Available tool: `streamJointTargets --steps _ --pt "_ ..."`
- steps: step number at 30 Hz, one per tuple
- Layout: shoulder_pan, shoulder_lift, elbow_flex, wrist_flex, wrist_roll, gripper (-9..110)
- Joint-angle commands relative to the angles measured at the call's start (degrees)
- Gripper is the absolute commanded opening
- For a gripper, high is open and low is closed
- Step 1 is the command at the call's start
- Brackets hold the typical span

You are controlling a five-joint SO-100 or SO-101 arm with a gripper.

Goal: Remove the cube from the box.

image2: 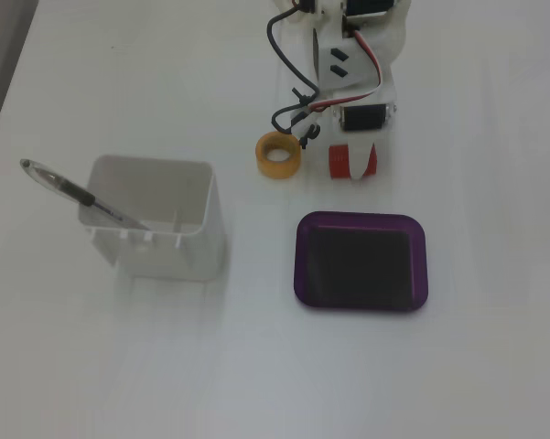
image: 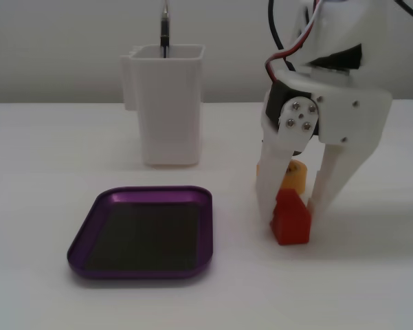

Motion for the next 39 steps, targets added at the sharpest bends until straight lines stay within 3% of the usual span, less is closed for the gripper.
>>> streamJointTargets --steps 1,9,19,34,39 --pt "-0.09 1.41 -1.32 0.26 0.09 15" --pt "-0.26 10.72 -1.67 4.22 0.26 17" --pt "0.0 42.19 -4.83 19.95 0.35 17" --pt "0.18 94.57 41.4 22.94 5.19 17" --pt "5.8 106.79 46.76 21.62 4.75 16"
